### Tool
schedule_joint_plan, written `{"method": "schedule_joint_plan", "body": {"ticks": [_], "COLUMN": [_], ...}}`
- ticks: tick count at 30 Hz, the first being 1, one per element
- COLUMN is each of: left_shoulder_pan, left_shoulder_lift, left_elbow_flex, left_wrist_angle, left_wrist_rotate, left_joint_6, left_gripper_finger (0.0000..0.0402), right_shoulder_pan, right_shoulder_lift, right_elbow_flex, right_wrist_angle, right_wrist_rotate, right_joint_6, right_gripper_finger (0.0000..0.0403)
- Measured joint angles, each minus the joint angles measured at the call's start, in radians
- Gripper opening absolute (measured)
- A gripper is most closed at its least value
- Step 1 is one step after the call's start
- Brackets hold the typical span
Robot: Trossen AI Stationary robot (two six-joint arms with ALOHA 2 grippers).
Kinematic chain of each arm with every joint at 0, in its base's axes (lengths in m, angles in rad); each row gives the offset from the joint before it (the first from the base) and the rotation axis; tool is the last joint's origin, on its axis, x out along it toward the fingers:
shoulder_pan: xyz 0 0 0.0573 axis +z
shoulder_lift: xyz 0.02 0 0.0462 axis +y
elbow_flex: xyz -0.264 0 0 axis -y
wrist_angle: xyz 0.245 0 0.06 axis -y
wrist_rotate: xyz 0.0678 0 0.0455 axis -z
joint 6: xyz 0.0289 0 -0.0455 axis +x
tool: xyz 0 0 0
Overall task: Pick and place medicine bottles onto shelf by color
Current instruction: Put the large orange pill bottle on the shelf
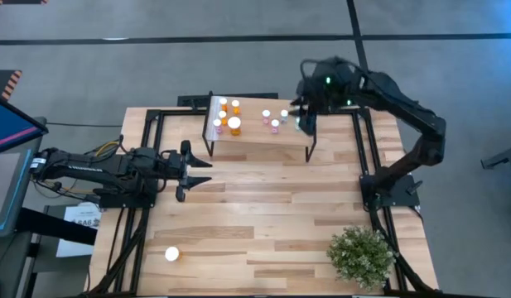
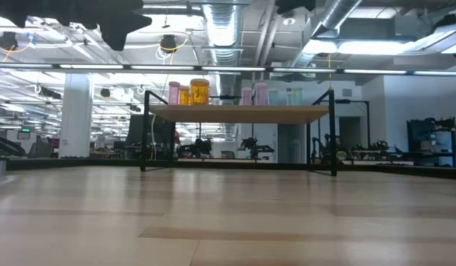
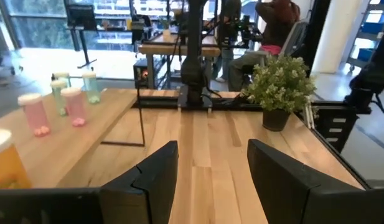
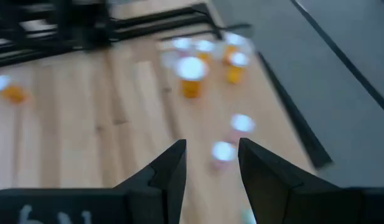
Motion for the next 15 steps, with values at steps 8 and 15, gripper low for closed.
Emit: {"method": "schedule_joint_plan", "body": {"ticks": [8,15], "left_shoulder_pan": [-0.001,-0.036], "left_shoulder_lift": [0.0,0.034], "left_elbow_flex": [0.016,0.125], "left_wrist_angle": [-0.109,-0.321], "left_wrist_rotate": [0.037,-0.05], "left_joint_6": [-0.106,-0.131], "left_gripper_finger": [0.0182,0.0182], "right_shoulder_pan": [0.183,0.341], "right_shoulder_lift": [-0.095,-0.227], "right_elbow_flex": [-0.166,-0.384], "right_wrist_angle": [0.088,0.259], "right_wrist_rotate": [0.059,0.168], "right_joint_6": [0.015,0.039], "right_gripper_finger": [0.0166,0.0165]}}
